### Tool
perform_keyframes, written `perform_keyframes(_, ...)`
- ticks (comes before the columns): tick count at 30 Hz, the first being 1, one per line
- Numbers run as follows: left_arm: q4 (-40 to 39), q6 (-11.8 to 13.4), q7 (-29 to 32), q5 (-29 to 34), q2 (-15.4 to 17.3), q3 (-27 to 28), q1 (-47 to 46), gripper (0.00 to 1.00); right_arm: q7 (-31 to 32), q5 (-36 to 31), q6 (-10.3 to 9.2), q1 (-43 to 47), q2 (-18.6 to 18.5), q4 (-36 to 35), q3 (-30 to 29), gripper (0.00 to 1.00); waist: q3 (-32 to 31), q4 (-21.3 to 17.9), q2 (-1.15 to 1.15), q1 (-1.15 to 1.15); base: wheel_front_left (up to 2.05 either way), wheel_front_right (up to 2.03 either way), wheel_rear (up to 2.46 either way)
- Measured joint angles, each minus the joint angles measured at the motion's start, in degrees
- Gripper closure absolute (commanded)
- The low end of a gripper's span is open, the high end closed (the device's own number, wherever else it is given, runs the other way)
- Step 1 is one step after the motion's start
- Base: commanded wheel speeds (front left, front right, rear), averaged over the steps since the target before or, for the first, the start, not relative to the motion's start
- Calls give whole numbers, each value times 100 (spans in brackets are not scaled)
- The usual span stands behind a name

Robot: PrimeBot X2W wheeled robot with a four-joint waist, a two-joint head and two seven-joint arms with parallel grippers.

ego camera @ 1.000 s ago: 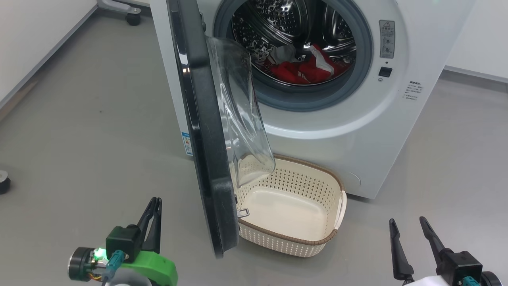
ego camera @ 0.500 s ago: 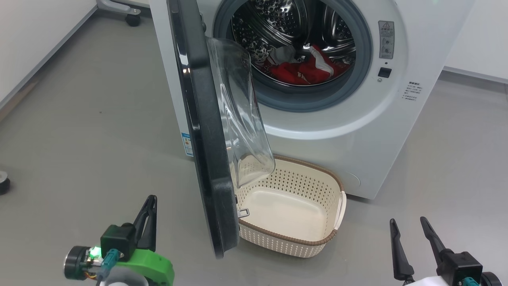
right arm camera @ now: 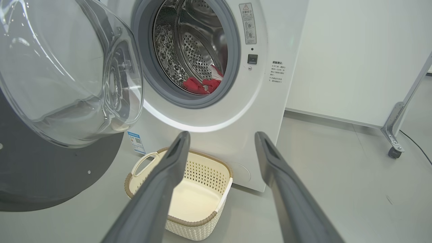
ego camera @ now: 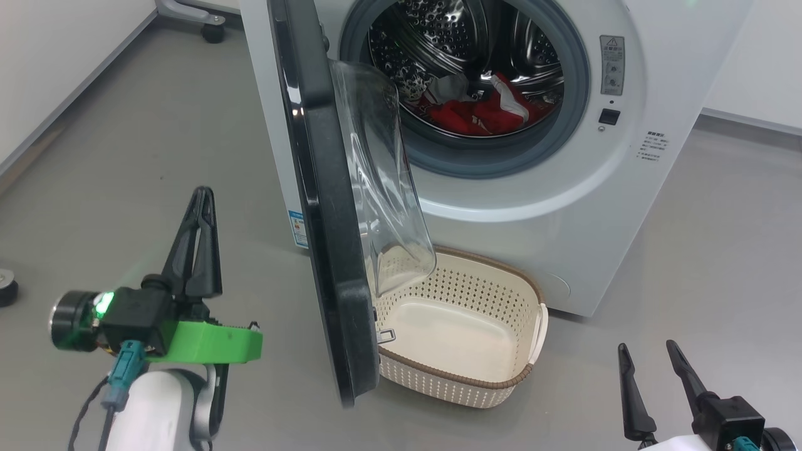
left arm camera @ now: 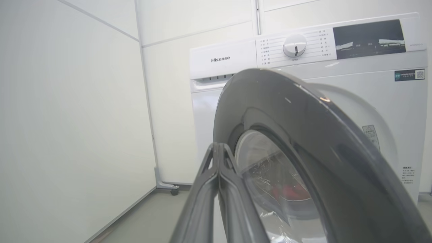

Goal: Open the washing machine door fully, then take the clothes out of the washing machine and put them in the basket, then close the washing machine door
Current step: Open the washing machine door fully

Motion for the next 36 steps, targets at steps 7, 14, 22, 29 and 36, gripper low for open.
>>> perform_keyframes(7, -1300, -65, -8, 187, -18, -341, -349, 100, 0, -53, 51, 3, 27, -1, -42, 0, -33, 12, 0, 0, 0, 0, 0)
perform_keyframes(14, -1833, -370, -8, 186, -26, -1121, -362, 100, 0, -81, 104, 6, 74, 2, -48, 0, -58, -11, 0, 0, 0, 0, 0)
perform_keyframes(22, -1908, -671, 298, -21, -30, -2102, -79, 100, 0, -98, 108, 65, 110, 12, -53, 0, -61, -58, 0, 0, 0, 0, 0)
perform_keyframes(29, -1546, -738, 777, -311, -22, -2665, 358, 100, 0, -110, 162, 82, 125, 24, -63, 0, -38, -94, 0, 0, 0, 0, 0)
perform_keyframes(36, -1118, -736, 1150, -344, -14, -2783, 544, 100, 0, -132, 207, 82, 138, 36, -85, 0, -1, -132, 0, 0, 0, 0, 0)
